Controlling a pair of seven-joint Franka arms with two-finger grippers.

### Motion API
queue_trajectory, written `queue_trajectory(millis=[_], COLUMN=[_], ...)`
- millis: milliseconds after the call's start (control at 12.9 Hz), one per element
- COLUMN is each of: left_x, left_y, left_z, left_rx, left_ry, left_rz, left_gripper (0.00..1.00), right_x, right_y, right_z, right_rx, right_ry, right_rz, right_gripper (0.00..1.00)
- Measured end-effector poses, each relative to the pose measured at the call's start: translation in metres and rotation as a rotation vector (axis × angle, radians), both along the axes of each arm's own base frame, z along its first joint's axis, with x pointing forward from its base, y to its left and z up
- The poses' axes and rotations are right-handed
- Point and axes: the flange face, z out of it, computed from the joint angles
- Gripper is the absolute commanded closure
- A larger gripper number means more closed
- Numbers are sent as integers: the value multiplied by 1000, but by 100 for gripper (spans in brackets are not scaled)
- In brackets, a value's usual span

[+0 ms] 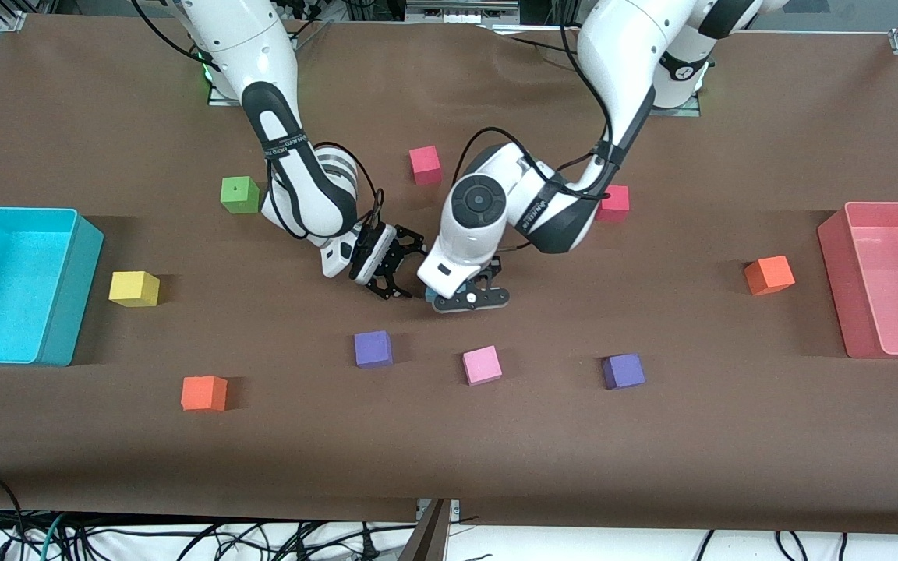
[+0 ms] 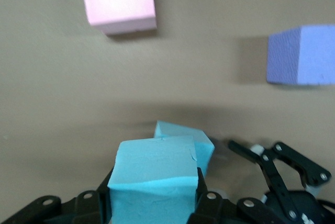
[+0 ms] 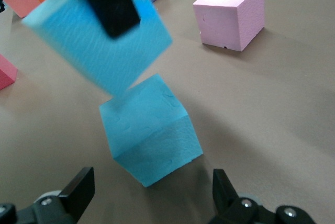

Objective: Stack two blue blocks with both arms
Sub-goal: 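Lower the held cube onto the first blue cube with the left gripper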

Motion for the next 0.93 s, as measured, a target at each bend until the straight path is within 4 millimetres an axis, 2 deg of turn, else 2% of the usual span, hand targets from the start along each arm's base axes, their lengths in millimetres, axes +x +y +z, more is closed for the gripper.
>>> queue_trajectory(millis=[156,467,778,856,933], left_x=[-10,-9,-13,-13,-13], left_y=[-11,-9,-17,-17,-17], left_z=[-7,-18,-23,-23,-23], left_rx=[9,21,15,16,16], left_ry=[6,6,-8,-9,-10], left_rz=[-5,1,23,24,24], left_gripper=[100,100,100,94,50], right_x=[0,1,0,0,0], right_y=[1,2,2,2,2], right_z=[0,-1,-3,-3,-3], right_rx=[5,8,6,6,5], right_ry=[-1,-5,-3,-2,-2], right_rz=[6,9,10,10,10], right_gripper=[0,0,0,0,0])
